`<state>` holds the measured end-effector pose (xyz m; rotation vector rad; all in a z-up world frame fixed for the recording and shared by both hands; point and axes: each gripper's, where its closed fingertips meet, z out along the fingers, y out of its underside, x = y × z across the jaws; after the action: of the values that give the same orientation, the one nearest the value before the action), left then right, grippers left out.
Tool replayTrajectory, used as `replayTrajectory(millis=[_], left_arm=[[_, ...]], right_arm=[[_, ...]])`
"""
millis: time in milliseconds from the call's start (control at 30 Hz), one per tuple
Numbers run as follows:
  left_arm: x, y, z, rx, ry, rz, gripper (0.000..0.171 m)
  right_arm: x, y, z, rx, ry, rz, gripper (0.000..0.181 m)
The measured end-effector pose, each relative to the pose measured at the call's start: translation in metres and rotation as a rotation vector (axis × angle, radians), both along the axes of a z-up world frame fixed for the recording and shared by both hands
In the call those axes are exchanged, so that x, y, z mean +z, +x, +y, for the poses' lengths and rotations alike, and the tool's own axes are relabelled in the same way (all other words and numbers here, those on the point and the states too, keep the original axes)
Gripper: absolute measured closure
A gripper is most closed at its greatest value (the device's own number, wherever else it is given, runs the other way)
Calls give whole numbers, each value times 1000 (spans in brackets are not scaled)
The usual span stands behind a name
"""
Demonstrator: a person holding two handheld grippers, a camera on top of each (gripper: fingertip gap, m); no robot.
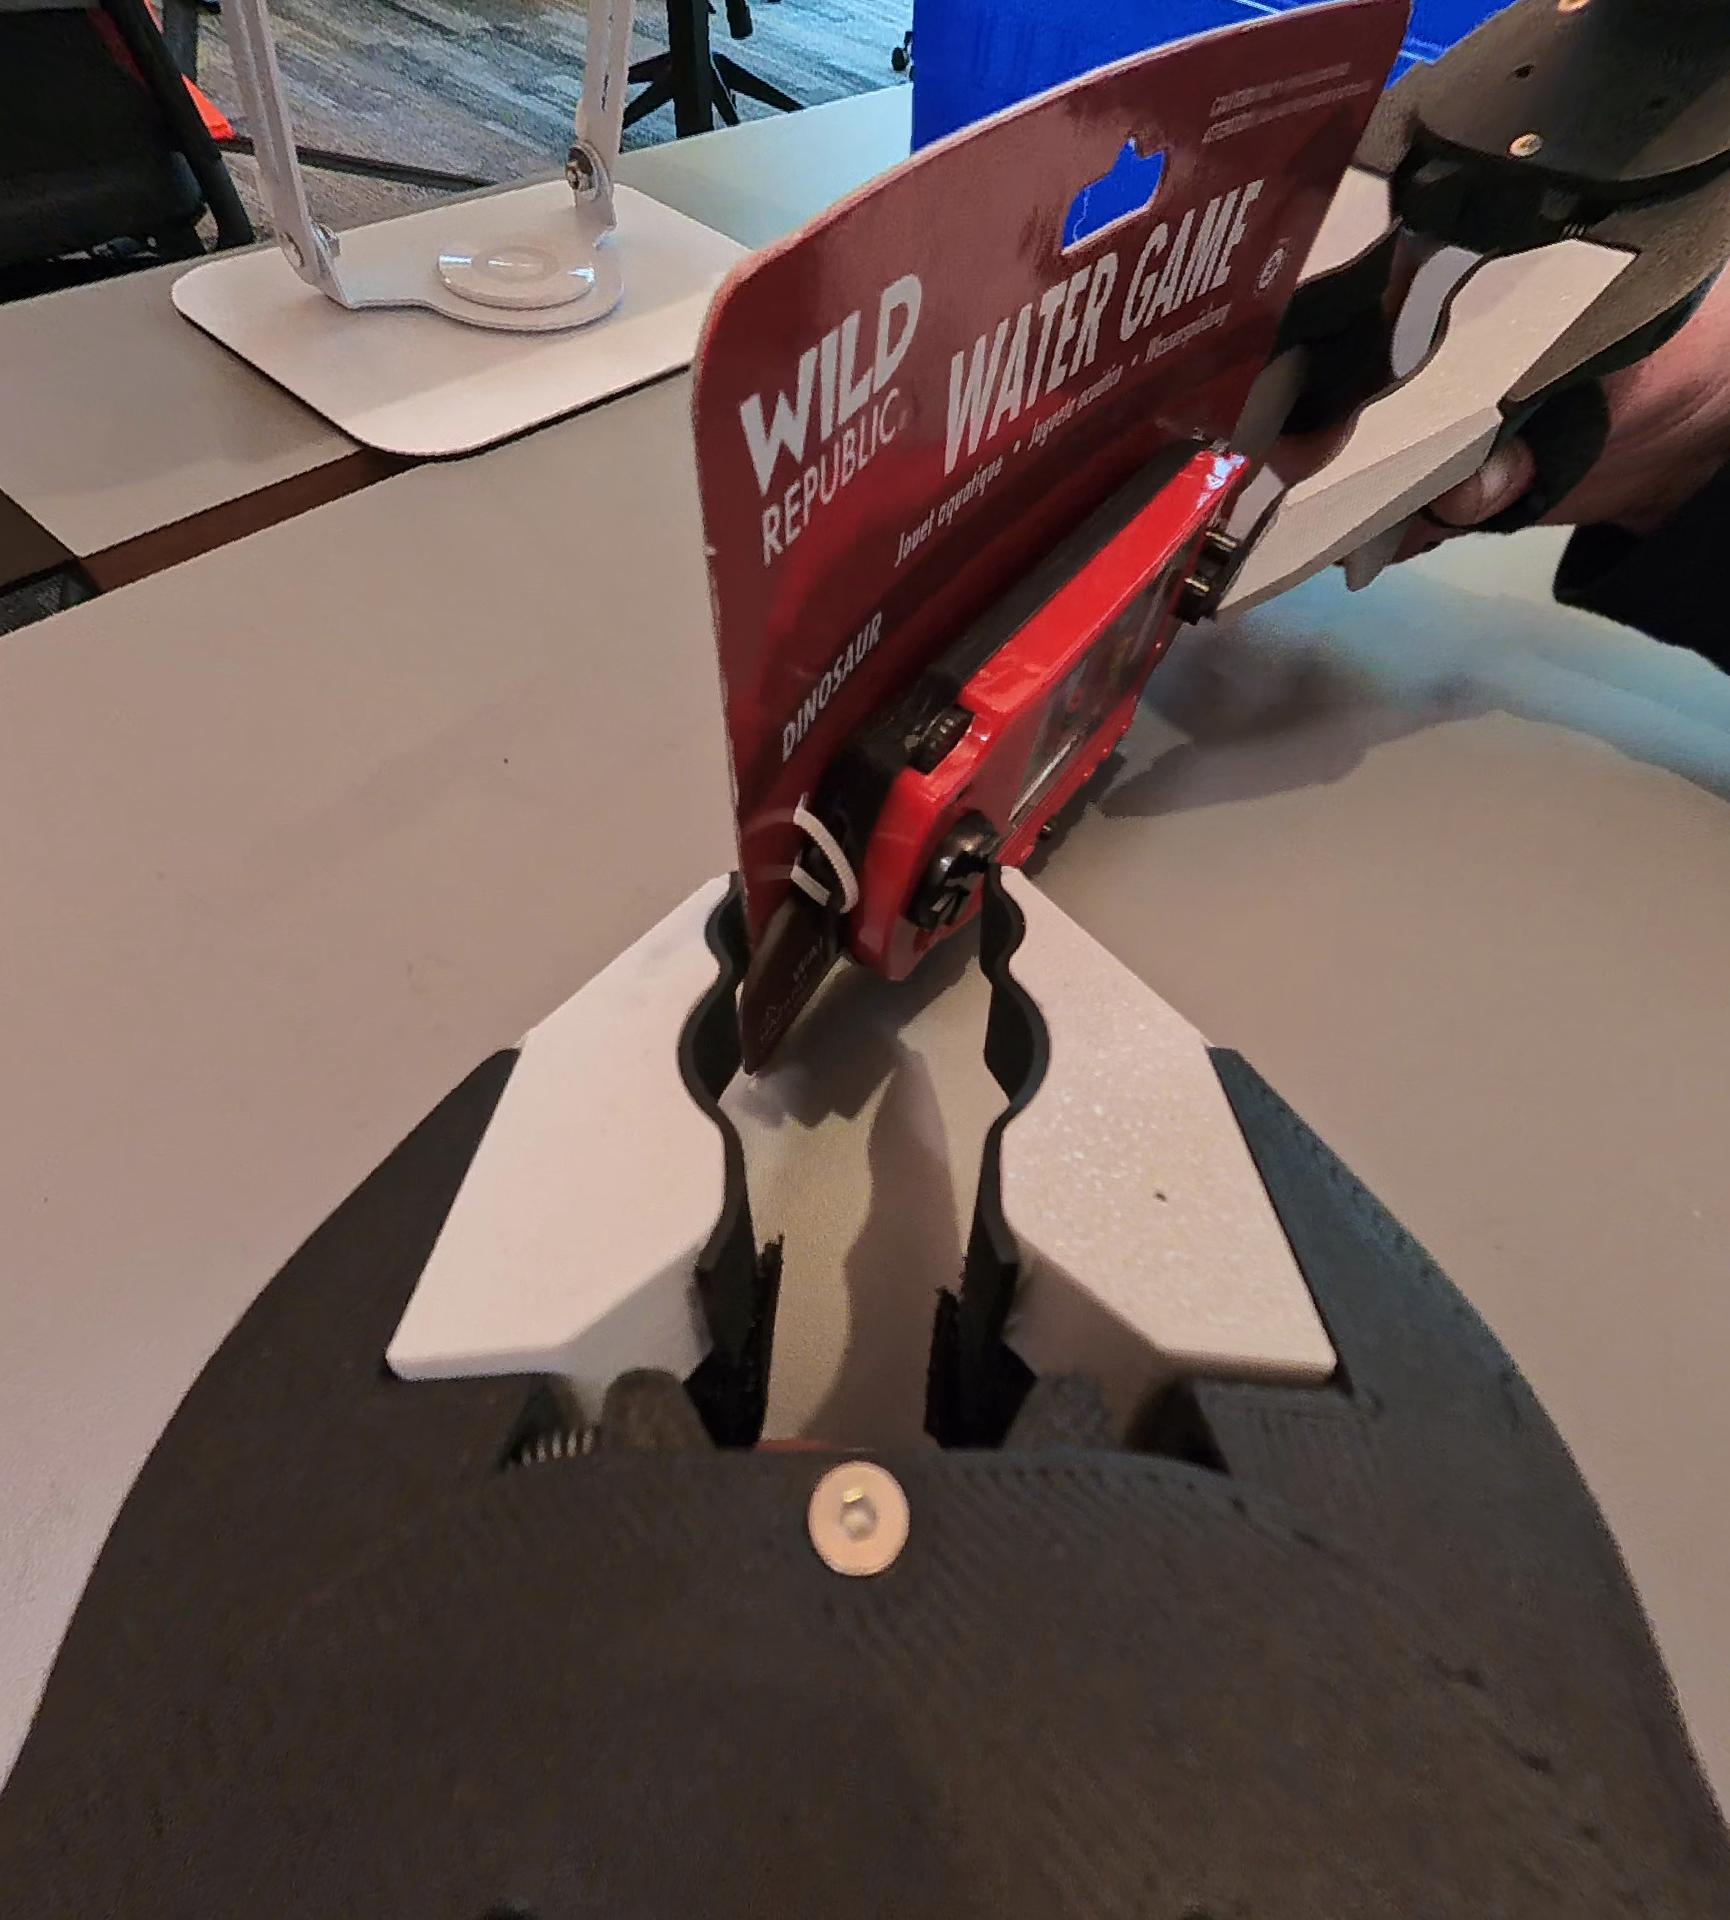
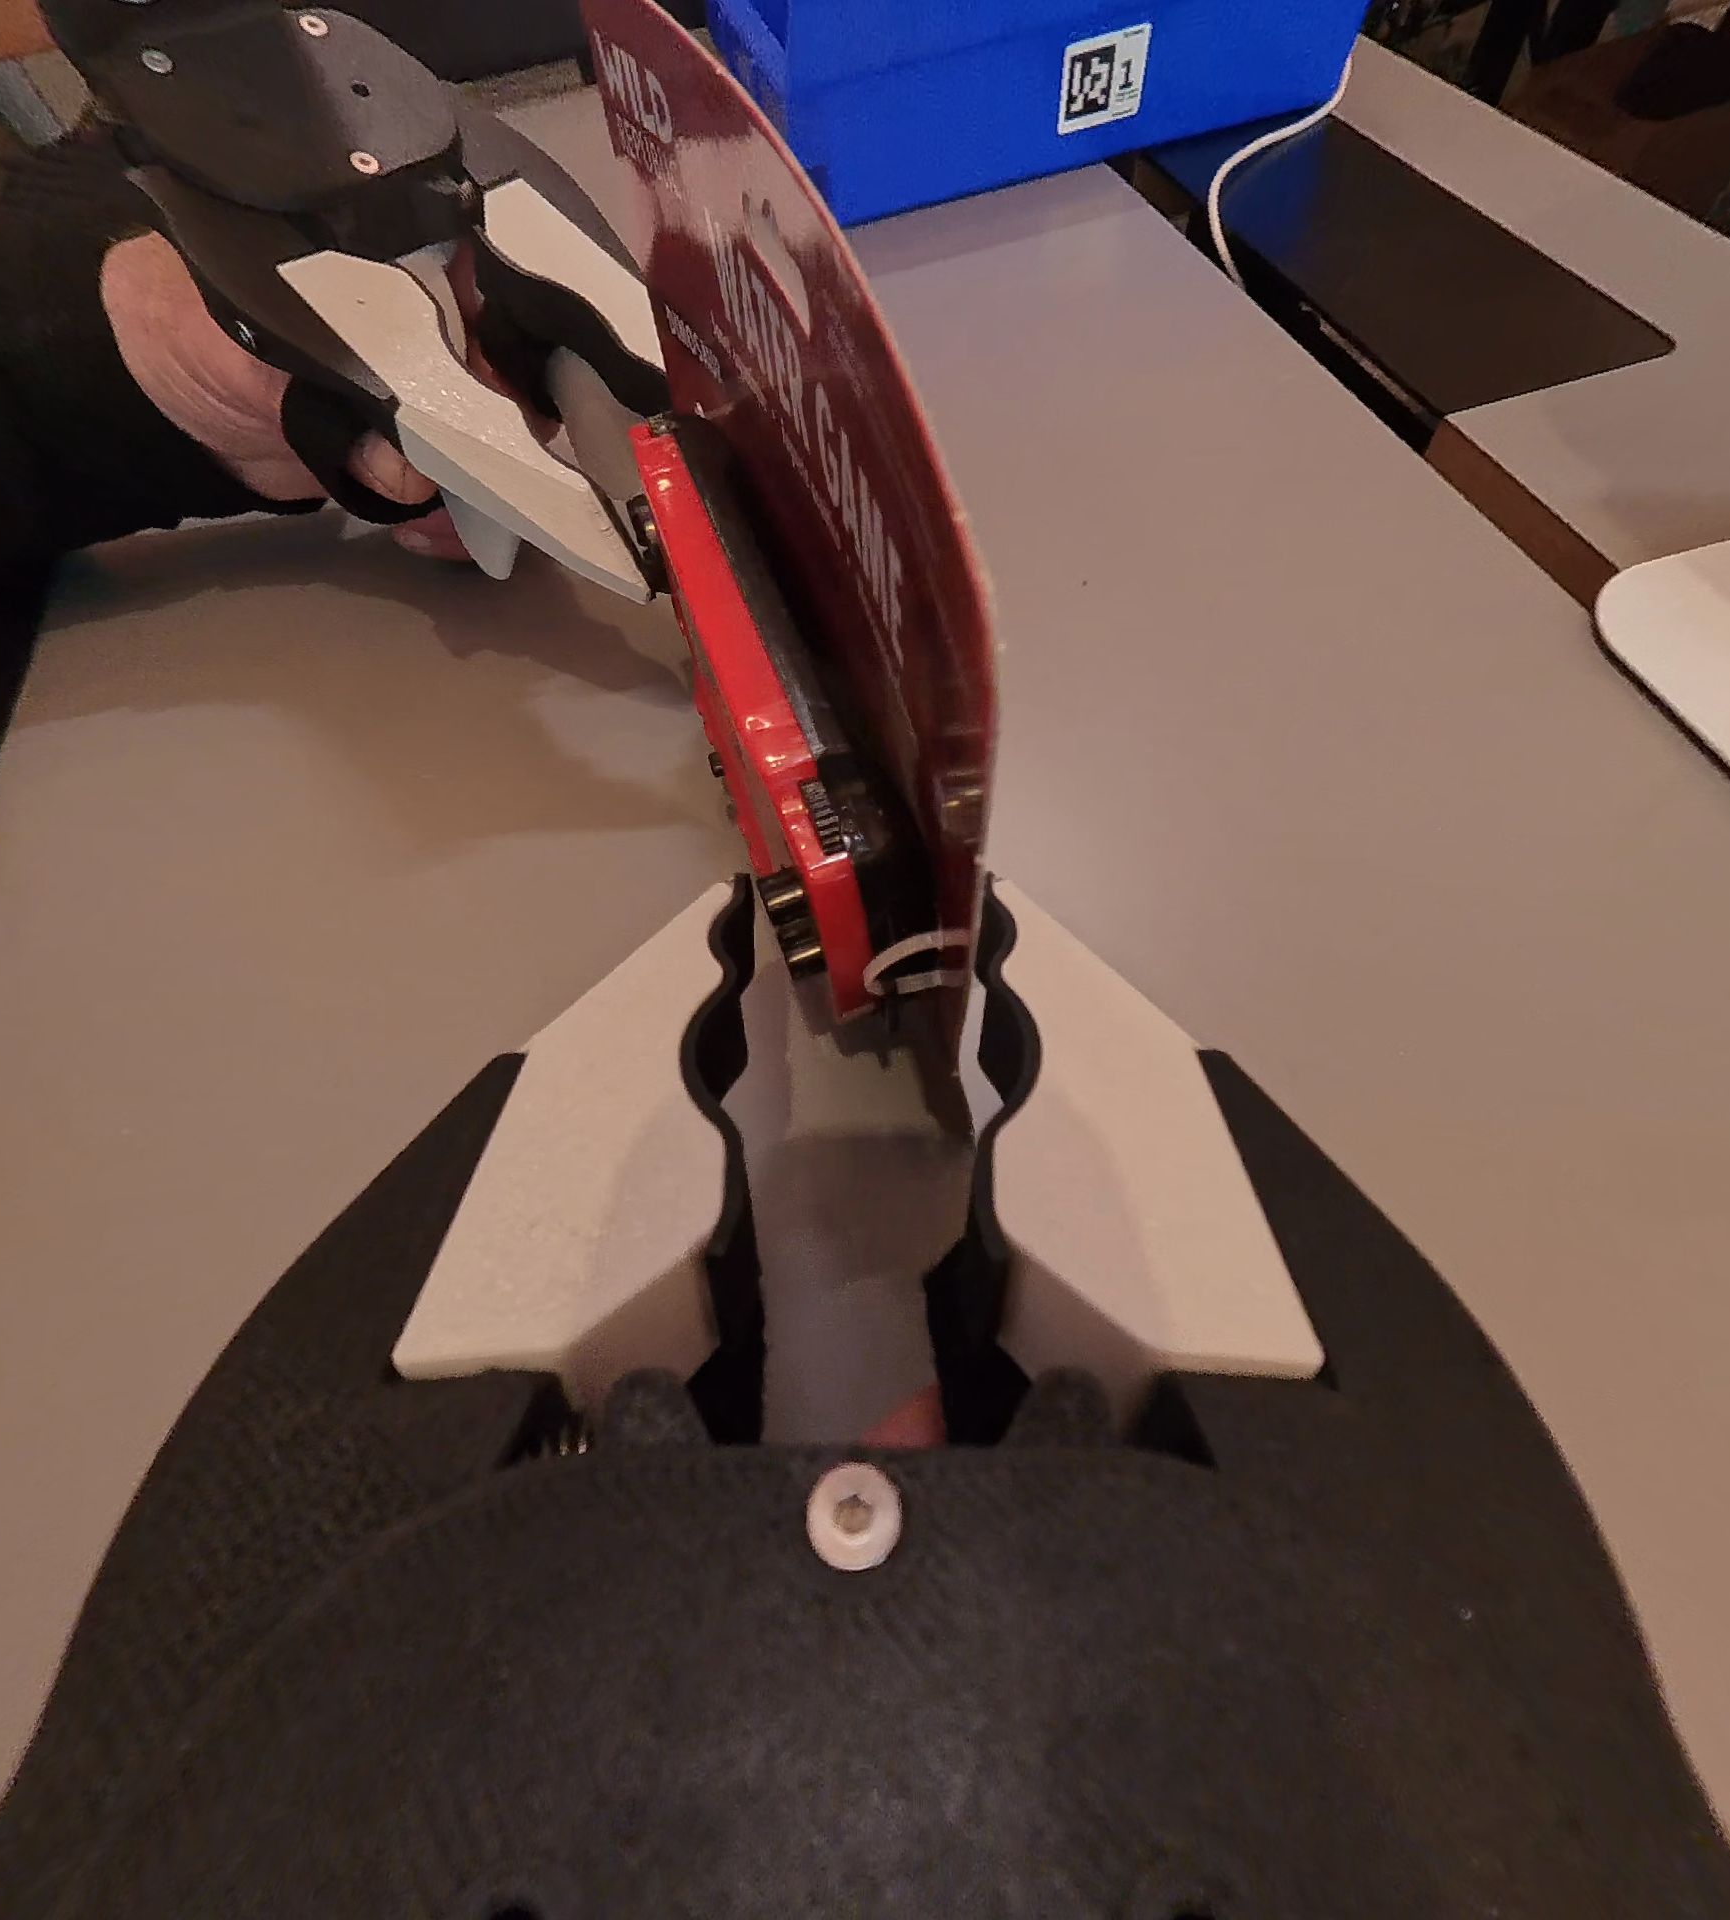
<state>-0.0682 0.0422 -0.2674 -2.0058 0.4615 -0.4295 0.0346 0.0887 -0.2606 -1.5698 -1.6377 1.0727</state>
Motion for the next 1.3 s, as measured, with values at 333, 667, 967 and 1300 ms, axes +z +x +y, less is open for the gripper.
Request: replayTrajectory(millis=[333, 667, 967, 1300], left_arm=[[0, 2, 5, 37, -56, -24, 132], [1, 0, 14, 36, -82, -39, 133], [0, 2, 16, 42, -101, -43, 131], [0, 3, 18, 47, -114, -61, 134]], right_arm=[[1, 1, 14, -102, 15, -24, 143], [3, -1, 21, -130, -79, -7, 149], [0, 1, 28, -179, -41, -34, 136], [2, 8, 35, -243, 121, -114, 131]])
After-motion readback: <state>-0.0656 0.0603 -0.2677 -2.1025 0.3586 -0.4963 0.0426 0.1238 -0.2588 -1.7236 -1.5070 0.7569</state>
